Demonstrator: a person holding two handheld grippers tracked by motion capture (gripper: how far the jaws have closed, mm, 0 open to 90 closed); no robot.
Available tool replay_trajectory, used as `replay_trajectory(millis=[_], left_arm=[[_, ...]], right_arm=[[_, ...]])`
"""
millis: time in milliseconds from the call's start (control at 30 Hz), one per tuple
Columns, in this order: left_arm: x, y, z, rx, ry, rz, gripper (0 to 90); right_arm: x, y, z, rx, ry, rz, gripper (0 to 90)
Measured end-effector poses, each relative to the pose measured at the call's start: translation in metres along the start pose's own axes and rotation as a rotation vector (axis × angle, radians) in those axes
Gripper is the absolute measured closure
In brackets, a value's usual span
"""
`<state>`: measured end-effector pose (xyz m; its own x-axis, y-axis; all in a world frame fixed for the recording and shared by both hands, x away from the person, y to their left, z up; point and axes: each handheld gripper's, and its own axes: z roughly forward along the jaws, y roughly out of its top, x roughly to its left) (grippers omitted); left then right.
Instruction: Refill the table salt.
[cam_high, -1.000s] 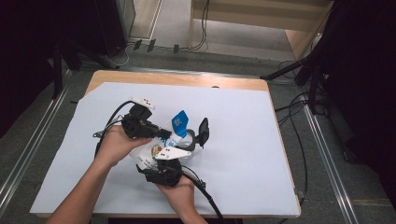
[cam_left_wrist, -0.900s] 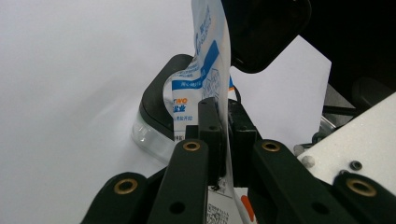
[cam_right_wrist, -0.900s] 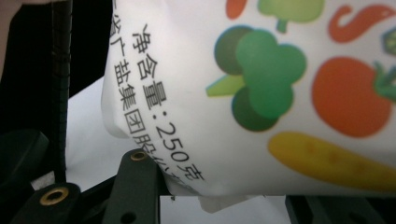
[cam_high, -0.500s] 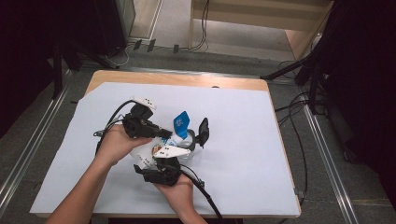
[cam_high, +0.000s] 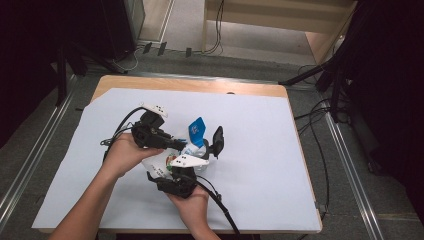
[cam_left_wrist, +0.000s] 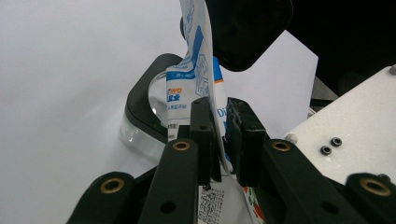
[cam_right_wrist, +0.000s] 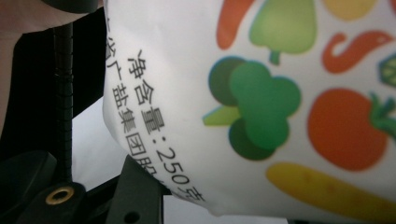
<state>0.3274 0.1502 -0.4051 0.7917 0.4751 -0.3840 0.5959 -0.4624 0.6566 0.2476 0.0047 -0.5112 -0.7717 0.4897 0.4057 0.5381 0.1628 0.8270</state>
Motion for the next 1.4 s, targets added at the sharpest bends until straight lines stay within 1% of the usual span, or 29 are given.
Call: replay_trajectory(millis=[67,100,133,200,233,267,300,367,433,533,567,667,700,733,800,833,900,967,1033,1100,1200,1233,1300,1367,1400], left_arm=[[-0.0003,-0.0002,0.0001,0.012,0.01,0.003,88.9],[-0.0002,-0.0002,0.0008,0.015,0.006,-0.005,89.8],[-0.0002,0.0,0.0012,0.021,0.01,-0.01,90.0],[-0.0004,0.0003,0.0022,0.023,0.02,-0.017,90.0],[-0.0007,0.0004,0.0021,0.025,0.021,-0.028,90.0],[-0.0002,0.0005,0.0017,0.024,0.024,-0.031,90.0],[0.0003,0.0006,0.0011,0.02,0.019,-0.038,90.0],[0.0012,0.0013,0.0002,0.016,0.024,-0.05,90.0],[0.0006,0.0019,0.0003,0.012,0.028,-0.055,90.0],[0.0002,0.0022,0.0006,0.01,0.023,-0.052,89.5],[0.0005,0.0022,0.0004,0.011,0.021,-0.052,88.6],[0.0013,0.0023,-0.0002,0.014,0.011,-0.043,86.7],[0.0016,0.0021,-0.0006,0.012,0.002,-0.041,85.4],[0.0012,0.0019,-0.0012,0.009,0.004,-0.041,84.0],[0.0012,0.0012,-0.0019,0.019,-0.004,-0.028,82.1],[0.0015,0.0008,-0.002,0.025,-0.004,-0.017,82.0],[0.0019,0.0006,-0.0017,0.032,-0.006,-0.017,83.2],[0.0017,0.0008,-0.0008,0.048,0.007,-0.005,84.9],[0.0011,0.0005,0.0006,0.055,0.017,-0.003,87.5],[0.0012,0.0005,0.0003,0.061,0.016,-0.011,89.2],[0.0017,0.0005,-0.0017,0.065,0.029,-0.014,90.0],[0.0016,0.0004,-0.002,0.063,0.024,-0.021,90.0],[0.0017,0.0007,-0.0031,0.062,0.029,-0.023,90.0],[0.0014,0.0011,-0.0031,0.057,0.026,-0.029,89.8],[0.0013,0.0013,-0.0032,0.056,0.023,-0.03,89.6]], right_arm=[[0.0014,-0.0002,0.0013,0.007,-0.002,-0.017,61.9],[0.0027,-0.0004,0.0026,0.014,-0.007,-0.03,61.0],[0.0042,-0.0005,0.0037,0.023,-0.016,-0.059,59.6],[0.0069,0.0,0.0051,0.037,-0.018,-0.086,57.8],[0.0078,0.0006,0.0057,0.042,-0.02,-0.101,57.0],[0.0087,0.0013,0.0063,0.048,-0.025,-0.11,56.8],[0.0089,0.0019,0.0065,0.051,-0.022,-0.114,56.7],[0.0086,0.0037,0.0067,0.056,-0.022,-0.116,56.9],[0.0071,0.0054,0.0069,0.051,-0.013,-0.104,59.0],[0.005,0.0059,0.0062,0.029,0.007,-0.07,63.8],[0.0048,0.0059,0.0057,0.022,0.014,-0.058,64.0],[0.0047,0.0048,0.0049,0.007,0.025,-0.048,64.5],[0.0044,0.0045,0.0044,0.002,0.026,-0.038,64.7],[0.0037,0.0044,0.004,-0.004,0.034,-0.026,64.8],[0.0019,0.0045,0.0029,-0.013,0.043,-0.005,64.9],[0.0011,0.0046,0.0022,-0.019,0.048,0.006,64.9],[-0.0002,0.0047,0.0013,-0.024,0.06,0.026,64.9],[-0.0002,0.0046,0.0013,-0.023,0.066,0.028,64.8],[-0.0003,0.0049,0.0022,-0.018,0.072,0.027,64.5],[0.0001,0.0052,0.0029,-0.009,0.067,0.015,64.0],[0.0011,0.0065,0.004,-0.001,0.076,0.007,62.6],[0.0018,0.0071,0.0043,0.006,0.077,-0.002,61.8],[0.0029,0.0082,0.0052,0.009,0.079,-0.014,59.1],[0.0033,0.0088,0.0055,0.006,0.079,-0.011,60.1],[0.003,0.0089,0.0051,0.003,0.077,-0.007,61.9]])
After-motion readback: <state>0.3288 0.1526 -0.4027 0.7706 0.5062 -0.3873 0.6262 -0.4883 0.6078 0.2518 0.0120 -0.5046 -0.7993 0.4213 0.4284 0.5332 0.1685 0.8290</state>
